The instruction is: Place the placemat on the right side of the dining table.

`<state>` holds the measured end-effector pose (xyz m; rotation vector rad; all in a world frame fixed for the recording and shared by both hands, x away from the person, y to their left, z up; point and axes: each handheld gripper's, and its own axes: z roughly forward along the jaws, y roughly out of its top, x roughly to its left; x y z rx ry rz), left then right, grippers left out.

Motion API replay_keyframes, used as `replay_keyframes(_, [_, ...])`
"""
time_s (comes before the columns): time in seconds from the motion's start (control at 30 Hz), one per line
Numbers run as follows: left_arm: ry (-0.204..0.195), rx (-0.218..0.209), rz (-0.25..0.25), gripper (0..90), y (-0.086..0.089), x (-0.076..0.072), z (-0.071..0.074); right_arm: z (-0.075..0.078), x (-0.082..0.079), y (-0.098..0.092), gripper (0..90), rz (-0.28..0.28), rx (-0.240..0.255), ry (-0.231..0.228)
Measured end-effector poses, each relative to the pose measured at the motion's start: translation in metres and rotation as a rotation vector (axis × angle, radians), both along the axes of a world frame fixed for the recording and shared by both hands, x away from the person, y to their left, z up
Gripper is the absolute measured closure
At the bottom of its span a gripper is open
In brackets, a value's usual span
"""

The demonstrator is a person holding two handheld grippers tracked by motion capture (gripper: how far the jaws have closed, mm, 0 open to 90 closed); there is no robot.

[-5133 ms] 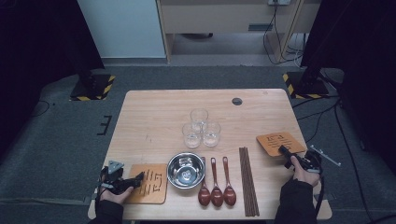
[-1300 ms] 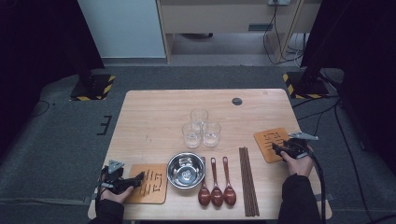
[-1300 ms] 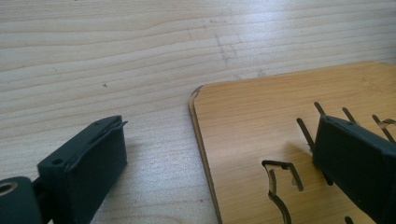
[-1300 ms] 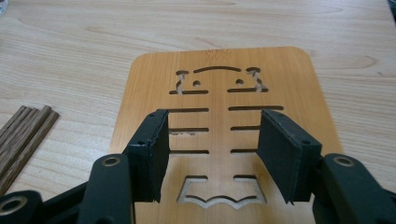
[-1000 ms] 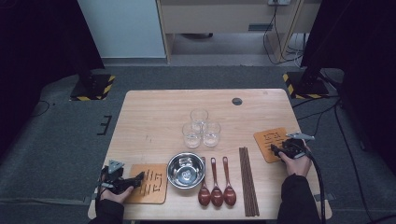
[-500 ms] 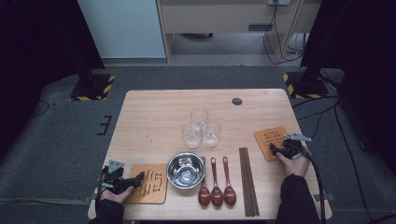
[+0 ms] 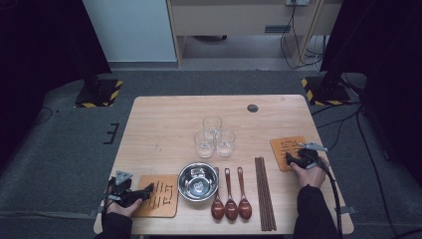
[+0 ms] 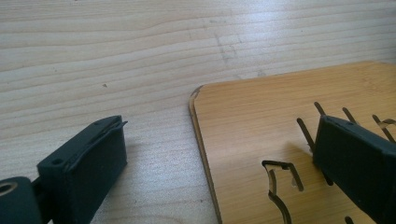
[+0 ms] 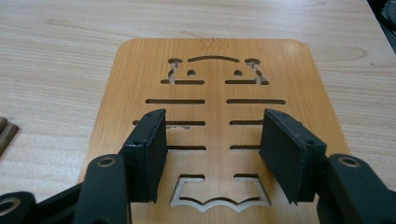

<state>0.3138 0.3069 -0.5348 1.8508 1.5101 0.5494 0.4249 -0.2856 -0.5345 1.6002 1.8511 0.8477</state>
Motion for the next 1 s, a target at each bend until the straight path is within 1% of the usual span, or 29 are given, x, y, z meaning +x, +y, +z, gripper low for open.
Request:
replay_keyframes(0.03, [0.0, 0.0, 0.0, 2.0, 0.0, 0.0, 0.0, 0.0, 0.0, 0.0, 41.3, 0.0, 0.0, 0.0])
replay_keyframes(0.1, [0.0, 0.0, 0.0, 2.0, 0.0, 0.0, 0.0, 0.0, 0.0, 0.005, 41.3, -0.029, -0.006, 0.002])
replay_keyframes(0.23, [0.0, 0.0, 0.0, 2.0, 0.0, 0.0, 0.0, 0.001, 0.0, 0.008, 41.3, -0.045, -0.008, 0.003])
replay_keyframes(0.4, [0.0, 0.0, 0.0, 2.0, 0.0, 0.0, 0.0, 0.002, 0.0, 0.015, 41.3, -0.089, -0.007, 0.015])
replay_keyframes(0.57, [0.0, 0.0, 0.0, 2.0, 0.0, 0.0, 0.0, 0.002, -0.001, 0.018, 41.3, -0.101, -0.01, 0.014])
replay_keyframes(0.73, [0.0, 0.0, 0.0, 2.0, 0.0, 0.0, 0.0, 0.001, -0.001, 0.021, 41.2, -0.127, -0.004, 0.009])
replay_keyframes(0.77, [0.0, 0.0, 0.0, 2.0, 0.0, 0.0, 0.0, 0.001, -0.001, 0.022, 41.1, -0.139, -0.002, 0.007])
replay_keyframes(0.87, [0.0, 0.0, 0.0, 2.0, 0.0, 0.0, 0.0, 0.001, -0.001, 0.024, 41.1, -0.152, -0.006, 0.006])
replay_keyframes(1.0, [0.0, 0.0, 0.0, 2.0, 0.0, 0.0, 0.0, 0.001, -0.001, 0.025, 41.1, -0.151, -0.006, 0.004])
